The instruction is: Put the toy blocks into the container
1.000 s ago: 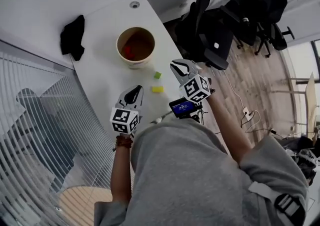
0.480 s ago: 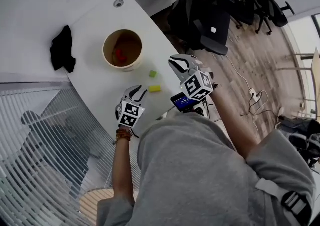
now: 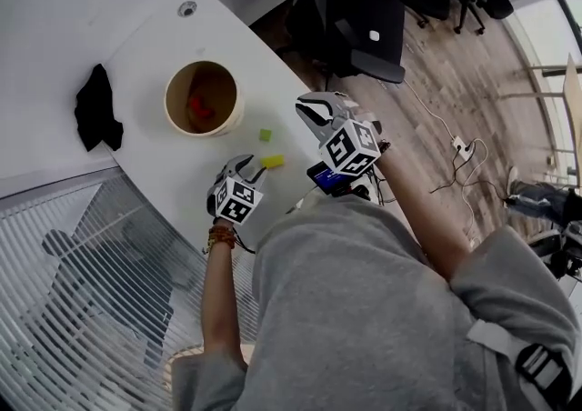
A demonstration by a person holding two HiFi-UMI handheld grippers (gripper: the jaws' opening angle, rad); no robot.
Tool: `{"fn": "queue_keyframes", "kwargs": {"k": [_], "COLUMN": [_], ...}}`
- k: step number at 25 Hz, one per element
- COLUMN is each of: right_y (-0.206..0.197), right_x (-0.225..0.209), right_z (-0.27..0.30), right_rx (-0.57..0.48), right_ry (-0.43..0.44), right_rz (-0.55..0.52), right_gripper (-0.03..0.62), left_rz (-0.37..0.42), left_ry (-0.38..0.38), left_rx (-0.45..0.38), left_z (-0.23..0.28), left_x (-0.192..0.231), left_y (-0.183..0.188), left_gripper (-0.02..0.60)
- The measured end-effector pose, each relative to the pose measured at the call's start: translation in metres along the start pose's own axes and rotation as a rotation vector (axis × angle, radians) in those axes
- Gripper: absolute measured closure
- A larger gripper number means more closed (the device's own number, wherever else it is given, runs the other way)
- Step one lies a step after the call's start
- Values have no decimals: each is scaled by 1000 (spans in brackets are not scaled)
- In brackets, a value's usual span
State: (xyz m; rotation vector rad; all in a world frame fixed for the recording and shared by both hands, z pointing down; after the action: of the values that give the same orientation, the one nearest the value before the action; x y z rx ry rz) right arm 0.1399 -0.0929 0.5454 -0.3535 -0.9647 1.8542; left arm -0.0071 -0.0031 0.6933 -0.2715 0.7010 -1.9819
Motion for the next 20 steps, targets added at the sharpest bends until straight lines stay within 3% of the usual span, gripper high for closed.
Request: {"fn": "queue_keyframes", "kwargs": {"k": [5,12,17,20], "right_y": [-4,-6,-6,-8], "right_x": [-4,-4,-1,0], "right_z": [4,8,9,8], "right_rx": [10,9,14,19], "right_ry": [9,27,38,42], "right_rz": [-3,-1,-10,-11], "right_gripper": [545,545,545,545], "left_rz": [23,18,138,142], "left_ry": [-53,-72,-92,-88], "left_rx": [52,43,85,89], "left_z": [11,21,25,26], "left_x": [-11,-17,-29,-30], "left_y": [-5,5,-6,-9], "left_gripper": [377,376,375,376]}}
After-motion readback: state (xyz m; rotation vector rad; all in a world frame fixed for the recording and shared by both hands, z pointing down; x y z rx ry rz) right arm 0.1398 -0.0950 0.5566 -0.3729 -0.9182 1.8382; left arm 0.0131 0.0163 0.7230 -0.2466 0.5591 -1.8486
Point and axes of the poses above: the fingertips, and each gripper's own axes: z forward along the fingers, x to its left, y out of its top, the point moved 2 cm from there along -z, backward along the fingers, and after that the axes turned 14 degrees about y, right-handed, at the moved point
